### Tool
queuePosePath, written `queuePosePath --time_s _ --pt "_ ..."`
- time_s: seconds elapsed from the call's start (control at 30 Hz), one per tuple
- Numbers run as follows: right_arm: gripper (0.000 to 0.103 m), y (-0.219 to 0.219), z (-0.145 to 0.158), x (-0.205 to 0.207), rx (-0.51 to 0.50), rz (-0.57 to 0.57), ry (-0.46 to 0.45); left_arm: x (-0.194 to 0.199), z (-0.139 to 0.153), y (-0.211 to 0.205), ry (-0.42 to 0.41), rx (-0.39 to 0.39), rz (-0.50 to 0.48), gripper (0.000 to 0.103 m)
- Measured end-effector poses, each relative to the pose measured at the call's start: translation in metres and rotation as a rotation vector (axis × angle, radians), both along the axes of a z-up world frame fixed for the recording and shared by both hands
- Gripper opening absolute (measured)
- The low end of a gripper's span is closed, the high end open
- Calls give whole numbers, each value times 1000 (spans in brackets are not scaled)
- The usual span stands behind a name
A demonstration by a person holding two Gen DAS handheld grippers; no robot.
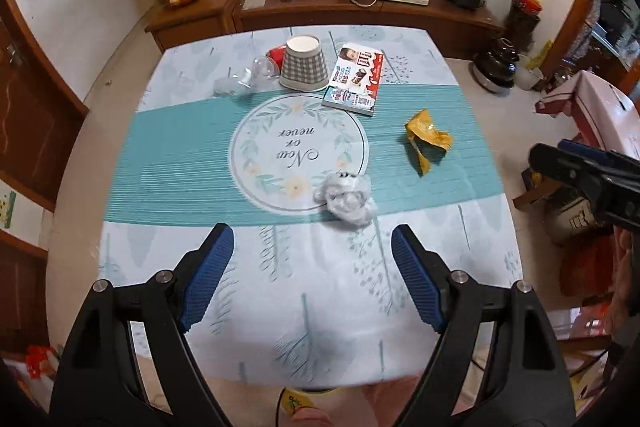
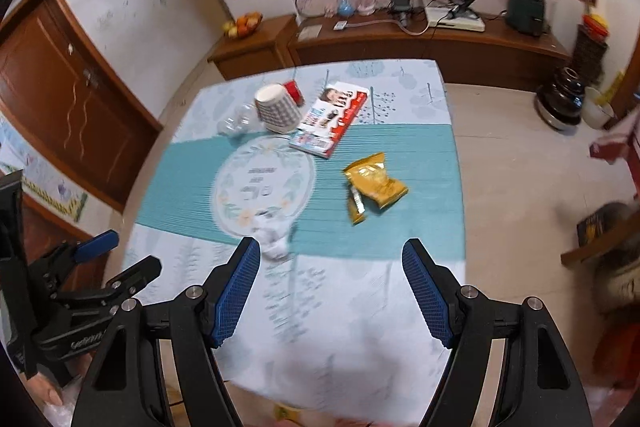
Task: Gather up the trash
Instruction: 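Grasp the white plastic bag with the left tool while the right tool grasps the yellow snack bag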
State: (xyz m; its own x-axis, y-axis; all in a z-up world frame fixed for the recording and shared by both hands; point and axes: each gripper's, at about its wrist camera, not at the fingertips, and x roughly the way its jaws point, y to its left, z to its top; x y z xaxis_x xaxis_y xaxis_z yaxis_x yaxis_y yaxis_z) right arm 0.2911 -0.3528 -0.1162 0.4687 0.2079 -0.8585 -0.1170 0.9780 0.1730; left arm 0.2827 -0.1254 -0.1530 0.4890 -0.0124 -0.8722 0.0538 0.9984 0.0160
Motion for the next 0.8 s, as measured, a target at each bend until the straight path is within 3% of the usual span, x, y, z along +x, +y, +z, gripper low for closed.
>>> queuePosePath --time_s 0.2,0.4,0.67,0.73,0.8 --pt "75 -17 -75 78 -45 77 63 54 -69 -12 127 -38 94 79" --pt "75 -7 -146 117 -57 131 130 88 -120 0 202 -136 215 79" --pt "75 15 -195 144 -114 190 168 114 -158 0 253 -145 291 79" --pt "72 20 -206 149 -131 201 176 118 -165 -1 258 -142 302 73" --pt "59 21 -214 154 -131 204 192 121 -170 -1 268 -143 307 61"
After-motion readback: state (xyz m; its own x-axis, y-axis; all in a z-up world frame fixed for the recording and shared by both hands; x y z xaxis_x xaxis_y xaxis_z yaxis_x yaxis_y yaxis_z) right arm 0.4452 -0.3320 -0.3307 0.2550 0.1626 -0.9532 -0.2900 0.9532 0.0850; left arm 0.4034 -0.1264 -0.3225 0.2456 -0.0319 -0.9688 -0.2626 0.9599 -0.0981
